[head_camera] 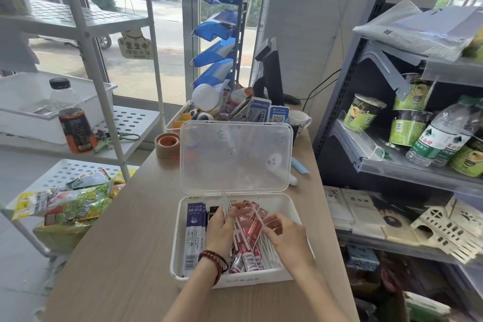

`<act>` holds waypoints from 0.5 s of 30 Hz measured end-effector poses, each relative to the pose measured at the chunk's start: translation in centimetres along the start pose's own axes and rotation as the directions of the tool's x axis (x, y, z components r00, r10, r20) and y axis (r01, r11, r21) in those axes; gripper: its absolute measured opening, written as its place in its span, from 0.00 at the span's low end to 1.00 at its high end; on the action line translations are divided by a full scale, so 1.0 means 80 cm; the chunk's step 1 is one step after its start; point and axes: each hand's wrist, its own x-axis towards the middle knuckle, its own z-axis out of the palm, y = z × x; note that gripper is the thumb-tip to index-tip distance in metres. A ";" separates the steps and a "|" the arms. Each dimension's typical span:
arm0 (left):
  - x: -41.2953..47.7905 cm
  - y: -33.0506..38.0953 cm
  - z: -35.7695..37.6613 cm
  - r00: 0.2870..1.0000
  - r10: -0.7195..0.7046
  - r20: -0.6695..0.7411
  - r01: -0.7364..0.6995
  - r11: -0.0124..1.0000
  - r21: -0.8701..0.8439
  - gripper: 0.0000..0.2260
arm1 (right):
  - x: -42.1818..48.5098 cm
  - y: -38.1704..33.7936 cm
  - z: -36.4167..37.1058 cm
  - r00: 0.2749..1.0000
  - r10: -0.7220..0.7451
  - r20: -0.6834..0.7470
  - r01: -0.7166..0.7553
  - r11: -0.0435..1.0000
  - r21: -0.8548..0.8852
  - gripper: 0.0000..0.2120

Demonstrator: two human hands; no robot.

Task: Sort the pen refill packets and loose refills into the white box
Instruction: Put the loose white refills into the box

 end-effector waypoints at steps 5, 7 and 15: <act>0.000 0.003 0.002 0.999 0.019 0.030 -0.019 1.000 0.001 0.11 | -0.004 0.022 0.012 0.988 0.115 -0.102 -0.131 0.977 -0.168 0.04; 0.000 0.002 0.003 0.999 0.020 0.030 -0.020 1.000 0.009 0.12 | -0.001 0.026 0.016 0.982 0.159 -0.103 -0.176 0.966 -0.191 0.04; 0.002 0.003 0.002 0.999 -0.020 0.038 0.018 0.999 0.033 0.12 | 0.006 0.036 0.025 0.966 0.248 -0.072 -0.258 0.913 -0.316 0.11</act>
